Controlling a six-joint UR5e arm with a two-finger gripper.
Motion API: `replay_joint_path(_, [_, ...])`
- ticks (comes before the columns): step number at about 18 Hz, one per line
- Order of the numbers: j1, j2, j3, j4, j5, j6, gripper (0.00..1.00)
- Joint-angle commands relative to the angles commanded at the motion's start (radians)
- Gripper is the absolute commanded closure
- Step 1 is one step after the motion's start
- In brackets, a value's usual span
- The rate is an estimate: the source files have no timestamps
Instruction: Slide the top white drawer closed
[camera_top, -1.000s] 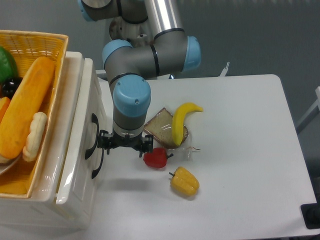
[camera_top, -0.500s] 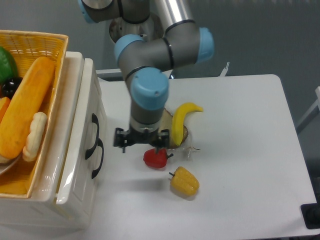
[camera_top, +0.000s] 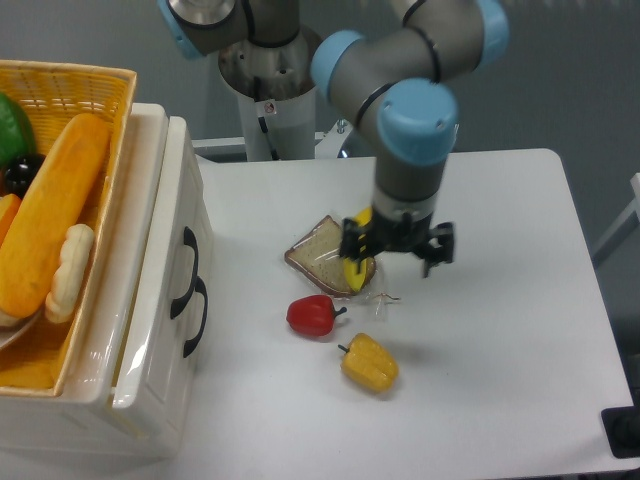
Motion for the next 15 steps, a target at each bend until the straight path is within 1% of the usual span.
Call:
replay_joint_path(3, [0.069, 0.048, -0.012, -0.005, 0.000, 0.069, 0.00])
replay_joint_path(5, [0.095, 0.083, -0.040, -0.014, 0.000, 0.143, 0.00])
replay_joint_path(7, [0.123, 0.115, -0.055, -0.041, 0.003, 0.223, 0.00])
replay_joint_path(8, [0.150, 0.143, -0.067, -0.061, 0.002, 0.247, 0.00])
replay_joint_path(10, [0.201, 0.178, -0.086, -0.087, -0.002, 0.296, 0.00])
replay_joint_path(13, [0.233, 0.203, -0.089, -0.141, -0.003, 0.358, 0.00])
replay_joint_path(15, [0.244, 0.209, -0.089, -0.147, -0.003, 0.373, 0.00])
